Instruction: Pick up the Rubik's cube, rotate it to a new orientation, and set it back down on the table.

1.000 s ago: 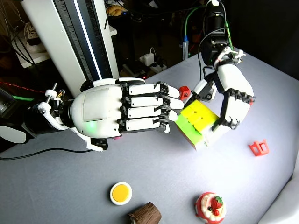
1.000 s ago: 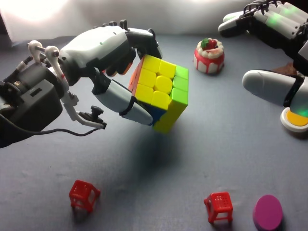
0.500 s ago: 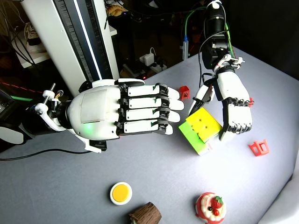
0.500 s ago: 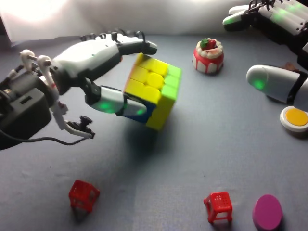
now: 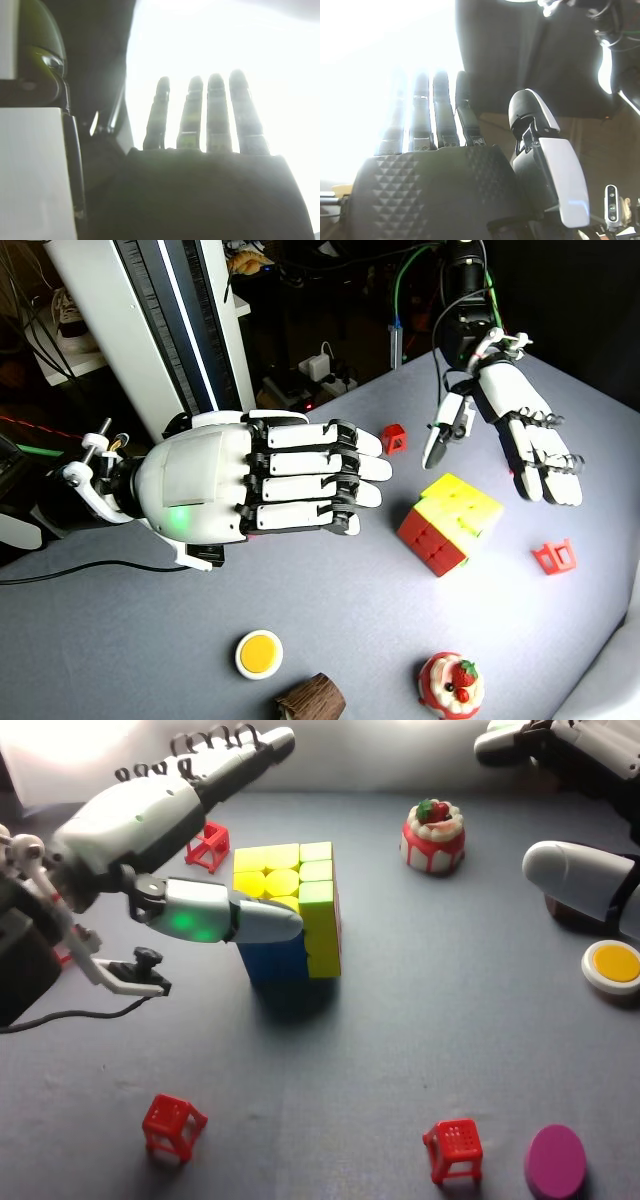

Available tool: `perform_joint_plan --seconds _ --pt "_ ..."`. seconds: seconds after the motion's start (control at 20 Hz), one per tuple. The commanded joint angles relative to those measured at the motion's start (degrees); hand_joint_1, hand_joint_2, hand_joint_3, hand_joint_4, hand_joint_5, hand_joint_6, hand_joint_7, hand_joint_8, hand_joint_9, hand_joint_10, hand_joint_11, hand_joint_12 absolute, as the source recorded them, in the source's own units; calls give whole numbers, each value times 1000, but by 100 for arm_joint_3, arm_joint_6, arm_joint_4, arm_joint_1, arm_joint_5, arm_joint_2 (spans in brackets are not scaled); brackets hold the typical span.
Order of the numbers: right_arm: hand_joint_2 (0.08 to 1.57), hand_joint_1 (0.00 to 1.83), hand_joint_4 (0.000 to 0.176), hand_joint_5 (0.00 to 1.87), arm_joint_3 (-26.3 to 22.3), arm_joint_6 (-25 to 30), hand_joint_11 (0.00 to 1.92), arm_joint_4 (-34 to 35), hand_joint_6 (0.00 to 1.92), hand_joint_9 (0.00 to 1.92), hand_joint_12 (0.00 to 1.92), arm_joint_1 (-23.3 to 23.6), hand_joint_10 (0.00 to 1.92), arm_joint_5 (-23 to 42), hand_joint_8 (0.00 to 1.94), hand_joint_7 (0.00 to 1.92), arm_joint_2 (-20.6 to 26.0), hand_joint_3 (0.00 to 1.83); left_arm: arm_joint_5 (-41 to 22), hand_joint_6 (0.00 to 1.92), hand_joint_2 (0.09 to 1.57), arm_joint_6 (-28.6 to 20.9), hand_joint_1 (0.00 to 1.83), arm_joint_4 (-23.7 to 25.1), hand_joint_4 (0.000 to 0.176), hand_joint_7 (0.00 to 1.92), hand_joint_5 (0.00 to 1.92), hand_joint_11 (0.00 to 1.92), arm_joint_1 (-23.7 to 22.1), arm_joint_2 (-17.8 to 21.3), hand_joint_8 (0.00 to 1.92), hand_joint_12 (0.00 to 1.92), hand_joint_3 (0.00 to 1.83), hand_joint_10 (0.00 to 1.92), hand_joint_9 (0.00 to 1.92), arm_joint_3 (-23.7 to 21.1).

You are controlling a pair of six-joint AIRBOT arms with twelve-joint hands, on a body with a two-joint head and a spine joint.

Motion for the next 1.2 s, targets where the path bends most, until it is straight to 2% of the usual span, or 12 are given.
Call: perform_joint_plan --seconds 0.0,0.05,0.15,0.2,0.3,0.45,0.5,0.55,0.7,0.95,1.1,1.15 --pt "1402 0 0 0 -4 34 0 165 296 0 337 35 310 701 109 42 13 0 -1095 0 899 10 325 -68 149 0 0 0 -8 95 0 0 3 0 0 -43" --pt "1392 0 0 0 -8 34 0 186 158 0 67 30 159 701 37 15 20 0 -1225 0 929 49 236 -68 155 0 0 0 29 162 0 0 14 0 0 -115" --pt "1389 0 0 0 -45 34 0 283 52 0 13 -2 37 701 7 2 64 0 -1536 0 935 139 155 -68 171 0 0 0 113 286 0 0 15 0 0 -256" --pt "1360 0 0 13 -69 34 0 363 33 0 0 -40 1 715 0 0 101 0 -1688 0 946 190 5 -71 130 0 0 0 167 355 0 0 16 0 0 -332" --pt "1341 0 0 2 -74 34 0 533 6 0 0 -127 0 744 0 0 144 0 -1890 0 938 234 0 -91 141 0 0 0 255 437 0 0 11 0 0 -424" --pt "1247 0 0 0 -73 34 0 747 0 0 0 -246 0 809 0 0 183 0 -2157 0 964 242 0 -140 126 0 0 0 394 539 0 0 17 0 0 -522" --pt "1221 0 0 0 -70 34 0 841 0 0 0 -284 0 809 0 0 200 0 -2258 0 977 253 0 -164 100 0 0 0 446 587 0 0 21 0 0 -566" --pt "1208 0 0 0 -69 34 0 904 0 0 0 -310 0 812 0 0 216 0 -2329 0 969 280 0 -196 156 0 0 0 493 629 0 0 16 0 0 -597" --pt "1219 0 0 0 -138 34 0 991 0 0 0 -318 0 809 0 0 303 0 -2334 0 934 458 0 -231 176 0 0 0 555 735 0 0 0 0 0 -659" --pt "1137 0 7 0 -382 34 0 1188 0 0 0 -394 0 806 0 0 648 0 -2259 0 991 943 0 -208 161 0 0 0 588 1079 0 0 23 0 0 -881" --pt "1335 0 0 0 -503 34 0 1219 0 0 0 -398 0 854 0 0 822 0 -2525 0 1066 1139 0 -209 110 0 0 0 683 1248 0 0 19 0 0 -1041" --pt "1385 0 0 0 -530 34 0 1219 0 0 0 -398 0 921 0 0 861 21 -2642 0 1121 1141 0 -197 137 0 0 0 727 1286 0 0 36 0 0 -1076"
